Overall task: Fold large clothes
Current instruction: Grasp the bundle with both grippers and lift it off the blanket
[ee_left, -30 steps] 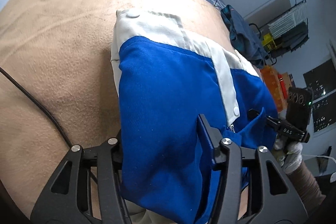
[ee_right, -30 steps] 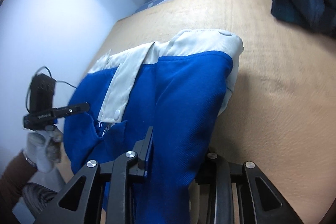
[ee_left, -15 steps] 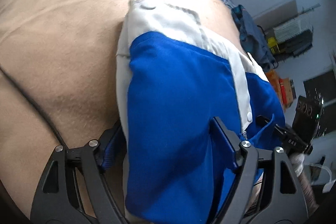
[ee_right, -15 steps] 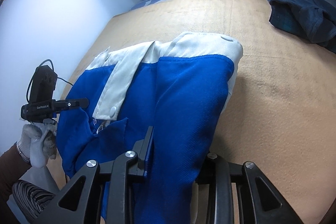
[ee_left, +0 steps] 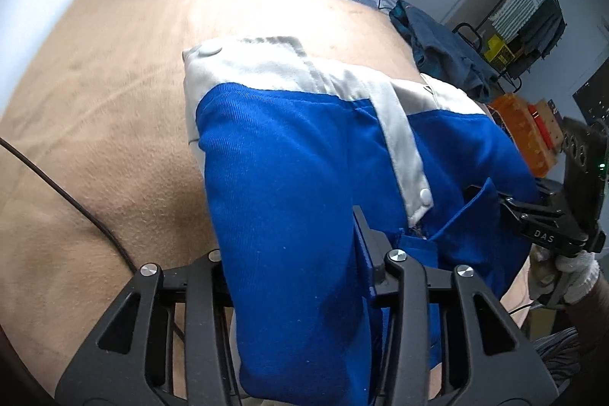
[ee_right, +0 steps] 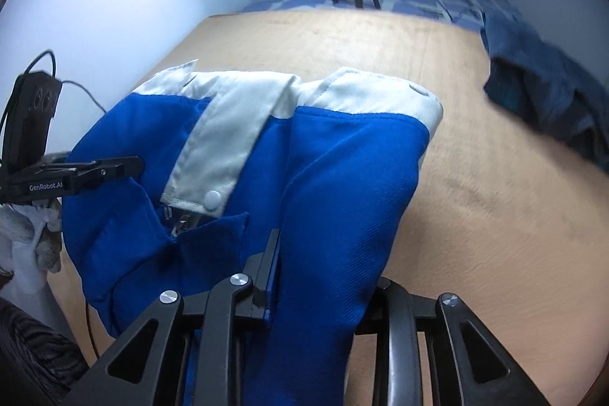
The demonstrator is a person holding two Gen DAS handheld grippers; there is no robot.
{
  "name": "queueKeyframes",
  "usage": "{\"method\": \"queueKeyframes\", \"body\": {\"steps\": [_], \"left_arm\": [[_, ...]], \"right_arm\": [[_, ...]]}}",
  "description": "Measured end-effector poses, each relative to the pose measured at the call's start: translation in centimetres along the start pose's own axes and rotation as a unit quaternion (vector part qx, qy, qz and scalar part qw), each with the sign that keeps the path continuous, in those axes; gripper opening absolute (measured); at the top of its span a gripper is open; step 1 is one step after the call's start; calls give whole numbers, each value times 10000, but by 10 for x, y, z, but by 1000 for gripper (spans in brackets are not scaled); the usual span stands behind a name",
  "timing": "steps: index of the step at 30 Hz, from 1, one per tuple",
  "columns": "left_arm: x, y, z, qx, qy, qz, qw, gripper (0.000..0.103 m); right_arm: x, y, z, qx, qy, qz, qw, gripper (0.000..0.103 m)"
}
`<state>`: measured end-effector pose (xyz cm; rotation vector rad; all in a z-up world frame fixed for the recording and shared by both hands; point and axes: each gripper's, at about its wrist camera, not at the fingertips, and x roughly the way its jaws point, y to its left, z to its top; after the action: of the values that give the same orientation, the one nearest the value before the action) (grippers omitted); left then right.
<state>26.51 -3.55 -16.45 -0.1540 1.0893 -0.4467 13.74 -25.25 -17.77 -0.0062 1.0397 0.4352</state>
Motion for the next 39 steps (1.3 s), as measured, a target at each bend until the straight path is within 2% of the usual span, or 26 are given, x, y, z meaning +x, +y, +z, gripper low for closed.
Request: {"method": "queueKeyframes", "body": {"steps": [9,17,24,30,39], "left_arm": [[-10,-56,-3,538,-105,71,9985,40],[-11,-109,-1,996,-176,-198,9947,40],[-1,-151,7,1297,-238,-353,9906,40],[15,-183,24,1462,-324,-512,9874,40],[58,-230,75,1616,-442,-855,9821,39]], "right_arm": [[-37,9,2,-425,-244,-231,9985,24],[-86,-19,-6,-519,-354,-642,9960,24],[-113,-45,-12,-495,-425,-933,9935,24],[-129,-75,-11,-411,-521,-1138,9913,24],[-146,-140,1,-158,-710,-1440,9869,23]]}}
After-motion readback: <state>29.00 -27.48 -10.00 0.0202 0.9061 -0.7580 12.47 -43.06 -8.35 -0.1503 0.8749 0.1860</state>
